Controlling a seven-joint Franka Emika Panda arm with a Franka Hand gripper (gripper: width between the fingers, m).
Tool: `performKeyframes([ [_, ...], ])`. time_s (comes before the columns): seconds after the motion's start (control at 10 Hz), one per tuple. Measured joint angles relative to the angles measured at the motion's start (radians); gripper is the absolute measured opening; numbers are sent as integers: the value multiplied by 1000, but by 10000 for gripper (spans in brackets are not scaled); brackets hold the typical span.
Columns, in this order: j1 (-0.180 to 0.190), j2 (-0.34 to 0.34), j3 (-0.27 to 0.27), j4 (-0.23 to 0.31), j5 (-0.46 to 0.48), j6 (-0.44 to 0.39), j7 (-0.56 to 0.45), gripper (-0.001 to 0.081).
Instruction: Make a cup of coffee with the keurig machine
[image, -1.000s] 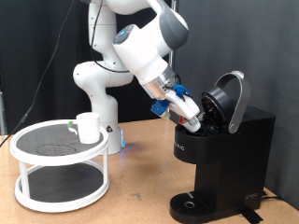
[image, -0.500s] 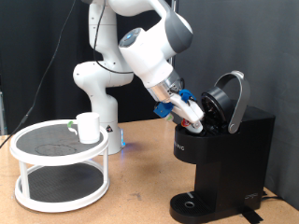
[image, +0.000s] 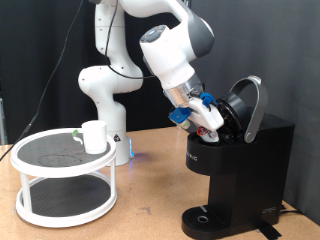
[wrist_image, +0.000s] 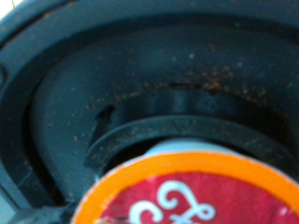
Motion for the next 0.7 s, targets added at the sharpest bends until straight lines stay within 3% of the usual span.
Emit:
performKeyframes([
  [0.2,0,3,12,0,-15,-1,17,362],
  [0.3,0,4,17,0,-17,-1,25,628],
  [0.4,0,4,20,0,-17,-1,27,628],
  [0.5,0,4,20,0,-8,0,24,702],
  [0.7,-2,-11,11,-5,93,-3,-54,725],
])
